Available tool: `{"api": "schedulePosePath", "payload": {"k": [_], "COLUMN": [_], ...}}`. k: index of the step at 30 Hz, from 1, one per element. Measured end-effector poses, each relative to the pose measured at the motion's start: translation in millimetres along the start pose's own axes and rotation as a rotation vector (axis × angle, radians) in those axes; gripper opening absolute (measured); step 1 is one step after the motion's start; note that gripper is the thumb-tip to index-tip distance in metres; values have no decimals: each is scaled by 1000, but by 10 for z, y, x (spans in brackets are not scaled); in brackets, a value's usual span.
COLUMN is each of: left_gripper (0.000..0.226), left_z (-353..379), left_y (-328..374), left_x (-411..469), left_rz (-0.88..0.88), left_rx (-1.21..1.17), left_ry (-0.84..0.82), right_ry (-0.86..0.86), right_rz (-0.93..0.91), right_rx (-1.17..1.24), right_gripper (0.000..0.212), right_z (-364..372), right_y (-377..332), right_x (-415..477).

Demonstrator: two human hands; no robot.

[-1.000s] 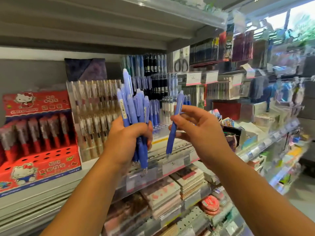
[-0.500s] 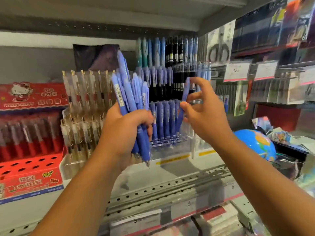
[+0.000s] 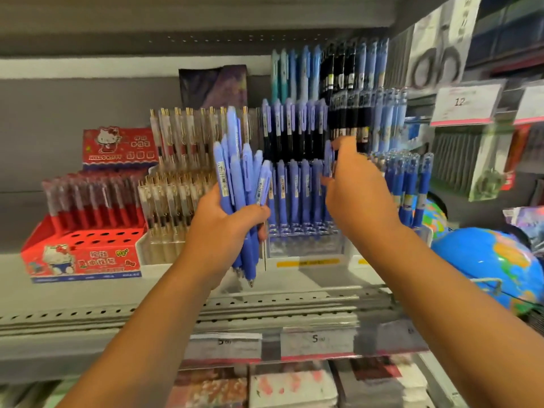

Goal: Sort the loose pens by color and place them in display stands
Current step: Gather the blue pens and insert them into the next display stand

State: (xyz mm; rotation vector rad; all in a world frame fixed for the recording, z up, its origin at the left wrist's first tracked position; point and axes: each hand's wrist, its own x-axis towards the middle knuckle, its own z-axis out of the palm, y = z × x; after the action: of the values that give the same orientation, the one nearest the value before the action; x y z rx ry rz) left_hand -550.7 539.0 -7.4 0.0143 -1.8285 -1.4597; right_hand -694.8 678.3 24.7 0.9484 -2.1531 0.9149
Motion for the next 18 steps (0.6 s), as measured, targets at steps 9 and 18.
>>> {"api": "schedulePosePath", "payload": {"k": [9,18], "left_gripper": [25,28], "left_z": [-69,-80], "left_y": [-8,-15], "left_x": [9,2], "left_rz": [-17,-37], "left_rx": [55,38], "left_ry": [57,24], "right_ry": [-120,-150], "right_rz": [54,80], "right_rx": [-246,-312], "right_gripper": [65,56], "right_z": [-57,-49], "right_y": [-92,-62], "right_x": [25,-12]}}
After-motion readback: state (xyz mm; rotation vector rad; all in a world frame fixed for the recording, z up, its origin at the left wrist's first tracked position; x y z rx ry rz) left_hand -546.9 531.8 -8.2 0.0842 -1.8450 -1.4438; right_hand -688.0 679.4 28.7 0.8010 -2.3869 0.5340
